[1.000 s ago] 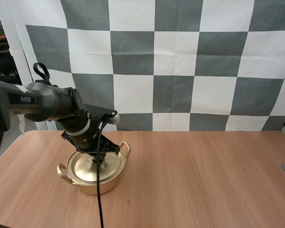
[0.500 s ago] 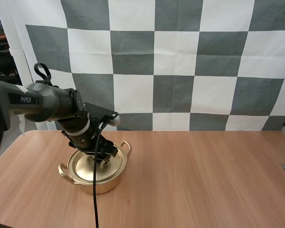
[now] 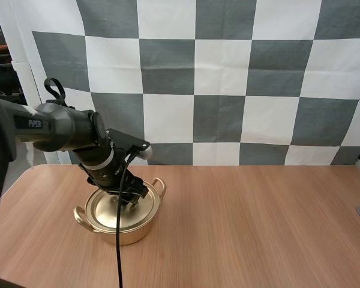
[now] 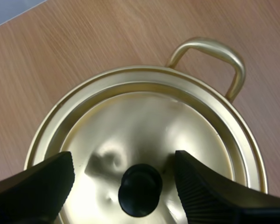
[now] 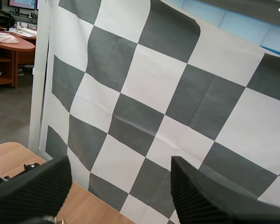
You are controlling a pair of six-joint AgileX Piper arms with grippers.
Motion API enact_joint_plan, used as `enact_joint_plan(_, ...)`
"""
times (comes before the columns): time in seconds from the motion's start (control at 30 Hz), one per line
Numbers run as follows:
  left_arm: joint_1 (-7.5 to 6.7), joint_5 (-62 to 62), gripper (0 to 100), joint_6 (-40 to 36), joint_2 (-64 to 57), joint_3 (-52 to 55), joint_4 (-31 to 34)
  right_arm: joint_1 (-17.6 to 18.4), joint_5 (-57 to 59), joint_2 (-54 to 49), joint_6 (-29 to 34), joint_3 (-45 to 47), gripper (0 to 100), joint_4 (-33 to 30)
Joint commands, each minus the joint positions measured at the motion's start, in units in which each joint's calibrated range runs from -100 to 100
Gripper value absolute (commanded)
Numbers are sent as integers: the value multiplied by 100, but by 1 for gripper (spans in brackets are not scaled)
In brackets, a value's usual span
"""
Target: Open the pot, put the car inside, and close it
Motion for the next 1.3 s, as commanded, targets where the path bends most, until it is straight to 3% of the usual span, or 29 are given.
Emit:
enact_joint_plan(0.0,-1,330,100,-3,-9,-207,-15,-5,0,-3,3,7,100,7)
enact_joint_plan(0.5,-1,1783,100,-622,-889,-2710,105,-5,0,-3,3,7,100,7)
enact_joint_plan(0.63,-1,1782,100,-1154,-1386,-2977,490,-5,0,-3,3,7,100,7)
enact_joint_plan(0.83,-1,1858,100,-1200,-2251,-2975,734,-5,0,-3,3,7,100,7)
enact_joint_plan(0.87,-1,1858,84,-1244,-2362,-2975,788,-5,0,-3,3,7,100,7)
enact_joint_plan(0.93,-1,1858,18,-1558,-2529,-2975,919,-5,0,-3,3,7,100,7)
enact_joint_plan(0.97,-1,1858,2,-1738,-2604,-2975,1016,-5,0,-3,3,7,100,7)
enact_joint_plan(1.27,-1,1707,0,-1817,-2975,-2975,1373,-5,0,-3,11,7,100,-571)
